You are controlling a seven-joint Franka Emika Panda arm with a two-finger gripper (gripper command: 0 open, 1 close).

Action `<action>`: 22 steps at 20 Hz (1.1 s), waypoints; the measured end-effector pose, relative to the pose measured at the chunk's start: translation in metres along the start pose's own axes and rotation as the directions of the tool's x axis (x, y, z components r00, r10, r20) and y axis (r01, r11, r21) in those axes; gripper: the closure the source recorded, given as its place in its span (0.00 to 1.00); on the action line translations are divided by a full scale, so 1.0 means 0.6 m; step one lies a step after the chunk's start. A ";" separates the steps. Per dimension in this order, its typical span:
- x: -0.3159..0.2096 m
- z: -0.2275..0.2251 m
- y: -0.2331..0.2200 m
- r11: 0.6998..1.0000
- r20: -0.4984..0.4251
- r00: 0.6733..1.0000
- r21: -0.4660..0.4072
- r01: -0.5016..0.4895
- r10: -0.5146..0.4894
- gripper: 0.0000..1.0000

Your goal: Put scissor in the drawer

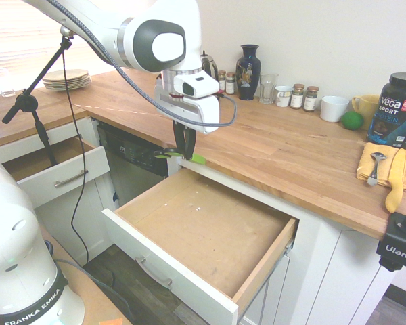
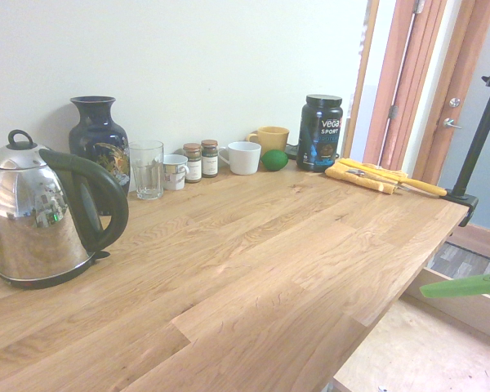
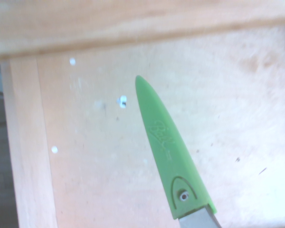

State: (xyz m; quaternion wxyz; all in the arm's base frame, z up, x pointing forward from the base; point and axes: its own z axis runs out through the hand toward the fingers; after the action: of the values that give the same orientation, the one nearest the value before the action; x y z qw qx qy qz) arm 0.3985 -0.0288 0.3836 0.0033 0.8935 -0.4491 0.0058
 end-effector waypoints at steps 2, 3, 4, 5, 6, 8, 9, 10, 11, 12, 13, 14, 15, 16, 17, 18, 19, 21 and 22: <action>-0.006 0.020 0.005 1.000 0.004 1.000 -0.004 0.002 -0.002 1.00; -0.008 0.029 0.007 1.000 0.004 1.000 -0.004 0.002 -0.002 1.00; -0.008 0.039 0.008 1.000 0.003 1.000 -0.003 0.005 -0.005 1.00; -0.007 0.051 0.008 1.000 0.000 1.000 0.001 0.010 -0.010 1.00; -0.006 0.065 0.009 1.000 -0.002 1.000 0.004 0.015 -0.015 1.00; 0.000 0.100 0.012 1.000 0.003 1.000 0.001 0.017 -0.017 1.00; 0.004 0.118 0.015 1.000 0.008 1.000 -0.004 0.014 -0.014 1.00; 0.010 0.133 0.019 1.000 0.013 1.000 -0.008 0.010 -0.010 1.00; 0.018 0.147 0.023 1.000 0.016 1.000 -0.011 0.005 -0.005 1.00; 0.027 0.159 0.029 1.000 0.019 1.000 -0.012 -0.001 0.001 1.00; 0.035 0.170 0.034 1.000 0.021 1.000 -0.013 -0.005 0.005 1.00; 0.041 0.179 0.039 1.000 0.024 1.000 -0.015 -0.007 0.008 1.00; 0.045 0.187 0.043 1.000 0.027 1.000 -0.017 -0.005 0.005 1.00; 0.047 0.193 0.043 1.000 0.028 1.000 -0.016 -0.001 0.001 1.00; 0.048 0.199 0.041 1.000 0.027 1.000 -0.013 0.006 -0.006 1.00; 0.047 0.205 0.039 1.000 0.027 1.000 -0.010 0.012 -0.012 1.00; 0.047 0.213 0.036 1.000 0.026 1.000 -0.006 0.018 -0.017 1.00; 0.048 0.233 0.030 1.000 0.025 0.999 0.000 0.027 -0.027 1.00; 0.050 0.243 0.027 1.000 0.024 0.999 0.001 0.028 -0.028 1.00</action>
State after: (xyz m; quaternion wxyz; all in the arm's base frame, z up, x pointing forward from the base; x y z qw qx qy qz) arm 0.4043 -0.0643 0.2381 -0.0022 0.8997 -0.4364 -0.0051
